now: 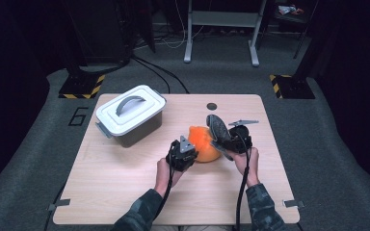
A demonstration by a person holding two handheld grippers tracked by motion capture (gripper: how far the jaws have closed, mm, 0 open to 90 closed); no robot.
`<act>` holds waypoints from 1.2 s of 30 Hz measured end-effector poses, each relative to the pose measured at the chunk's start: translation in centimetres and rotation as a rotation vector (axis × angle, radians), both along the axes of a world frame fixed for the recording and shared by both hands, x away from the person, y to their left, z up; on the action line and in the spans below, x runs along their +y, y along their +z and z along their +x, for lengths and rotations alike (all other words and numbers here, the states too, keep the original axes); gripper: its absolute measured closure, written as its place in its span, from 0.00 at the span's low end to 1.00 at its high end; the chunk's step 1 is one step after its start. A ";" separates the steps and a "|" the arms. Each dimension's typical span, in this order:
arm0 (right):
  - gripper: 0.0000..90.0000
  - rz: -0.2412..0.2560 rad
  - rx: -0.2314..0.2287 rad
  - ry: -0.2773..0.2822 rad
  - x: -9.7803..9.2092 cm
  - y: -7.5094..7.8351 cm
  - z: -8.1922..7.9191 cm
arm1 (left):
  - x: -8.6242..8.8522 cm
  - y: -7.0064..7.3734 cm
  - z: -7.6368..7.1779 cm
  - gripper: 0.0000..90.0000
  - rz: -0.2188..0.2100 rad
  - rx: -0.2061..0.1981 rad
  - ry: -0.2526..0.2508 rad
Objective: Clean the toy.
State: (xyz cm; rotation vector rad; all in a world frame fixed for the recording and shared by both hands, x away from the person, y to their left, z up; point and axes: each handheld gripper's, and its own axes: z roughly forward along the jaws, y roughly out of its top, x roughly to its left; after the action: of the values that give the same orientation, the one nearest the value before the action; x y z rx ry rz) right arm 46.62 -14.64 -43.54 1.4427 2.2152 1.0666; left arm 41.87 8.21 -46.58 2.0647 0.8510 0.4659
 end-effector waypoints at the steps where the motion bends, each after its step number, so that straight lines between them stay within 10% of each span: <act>1: 0.77 -0.013 -0.007 0.003 0.1 -0.3 0.1 | 0.0 0.0 0.0 0.85 -0.002 0.001 -0.006; 9: 0.76 0.003 0.010 -0.010 -0.4 -1.0 0.7 | -0.2 0.0 -0.4 0.59 0.059 -0.062 -0.024; 21: 0.76 -0.009 0.015 -0.021 -0.7 -1.2 1.1 | -0.3 0.4 0.1 0.58 0.086 -0.120 0.026; 36: 0.76 0.012 0.014 -0.027 -0.6 -1.1 0.9 | -0.8 -0.1 0.5 0.95 0.115 -0.084 0.030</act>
State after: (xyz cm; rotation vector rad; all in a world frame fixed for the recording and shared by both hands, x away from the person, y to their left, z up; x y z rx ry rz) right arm 47.56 -15.27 -44.61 1.4852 2.1959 1.0655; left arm 42.41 7.41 -46.64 2.1231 0.8231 0.6266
